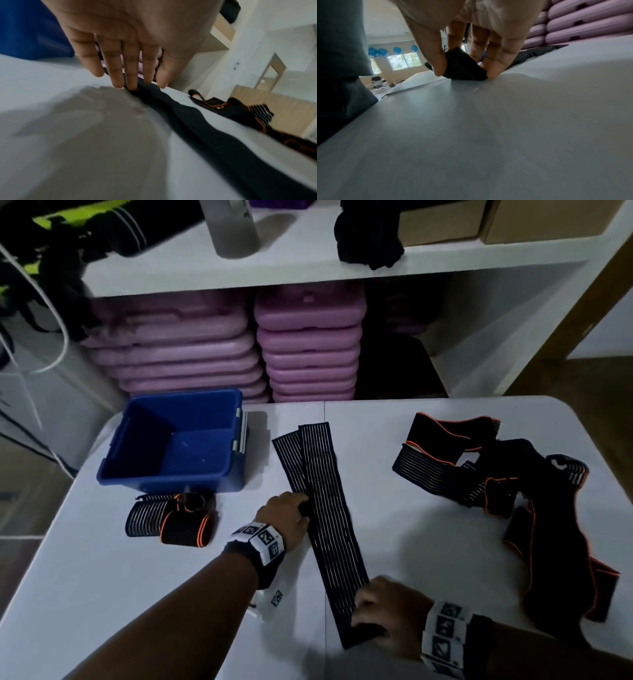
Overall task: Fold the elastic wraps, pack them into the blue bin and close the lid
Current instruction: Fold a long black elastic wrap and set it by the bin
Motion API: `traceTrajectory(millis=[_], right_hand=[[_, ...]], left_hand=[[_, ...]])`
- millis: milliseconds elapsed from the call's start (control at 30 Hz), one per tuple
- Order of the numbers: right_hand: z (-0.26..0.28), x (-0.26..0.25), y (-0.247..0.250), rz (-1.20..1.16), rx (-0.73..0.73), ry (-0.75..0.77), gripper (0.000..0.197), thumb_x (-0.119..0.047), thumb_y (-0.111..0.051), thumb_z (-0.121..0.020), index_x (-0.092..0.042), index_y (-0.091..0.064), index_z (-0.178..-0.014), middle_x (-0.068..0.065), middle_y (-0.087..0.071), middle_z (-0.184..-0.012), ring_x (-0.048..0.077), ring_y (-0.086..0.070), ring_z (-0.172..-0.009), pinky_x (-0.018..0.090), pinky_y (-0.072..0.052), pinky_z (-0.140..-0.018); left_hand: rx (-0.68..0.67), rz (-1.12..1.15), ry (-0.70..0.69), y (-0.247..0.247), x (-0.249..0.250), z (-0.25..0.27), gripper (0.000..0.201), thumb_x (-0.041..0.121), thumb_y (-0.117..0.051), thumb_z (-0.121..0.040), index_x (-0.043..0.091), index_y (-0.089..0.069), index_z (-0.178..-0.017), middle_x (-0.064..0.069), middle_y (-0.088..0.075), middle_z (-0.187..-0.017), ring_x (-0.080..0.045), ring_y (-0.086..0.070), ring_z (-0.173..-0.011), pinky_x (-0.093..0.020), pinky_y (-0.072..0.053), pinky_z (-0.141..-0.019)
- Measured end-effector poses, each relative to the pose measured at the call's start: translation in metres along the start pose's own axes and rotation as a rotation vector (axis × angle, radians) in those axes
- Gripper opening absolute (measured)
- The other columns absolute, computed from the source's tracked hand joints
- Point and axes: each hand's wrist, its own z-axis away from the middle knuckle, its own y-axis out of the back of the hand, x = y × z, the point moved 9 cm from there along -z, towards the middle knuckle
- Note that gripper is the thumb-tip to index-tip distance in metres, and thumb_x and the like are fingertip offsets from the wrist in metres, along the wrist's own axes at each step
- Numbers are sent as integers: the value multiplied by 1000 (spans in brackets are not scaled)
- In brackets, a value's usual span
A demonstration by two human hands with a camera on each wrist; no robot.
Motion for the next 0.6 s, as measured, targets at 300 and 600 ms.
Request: traceTrajectory(millis=[300,600], right_hand=[[3,-1,-1,43,-73,51,41,-43,-57,-84,-28,-63,-121,-2,-56,-121,23,-54,-108,35,-39,-100],[-13,41,62,-309,70,-266,27,-39,-59,-88,-38,-64,-114,-18,-61,-111,4,-59,-106,33,-48,-98]], left_hand=[[168,463,266,-10,-8,-4,43,25,-67,-88,21,-53,-128,1,-64,-108,-22,-61,-105,-30,-46,-95],[265,602,318,-9,-24,15,33,21,-69,-87,23,-57,-117,0,-64,-103,-19,-62,-97,-27,-45,-89]])
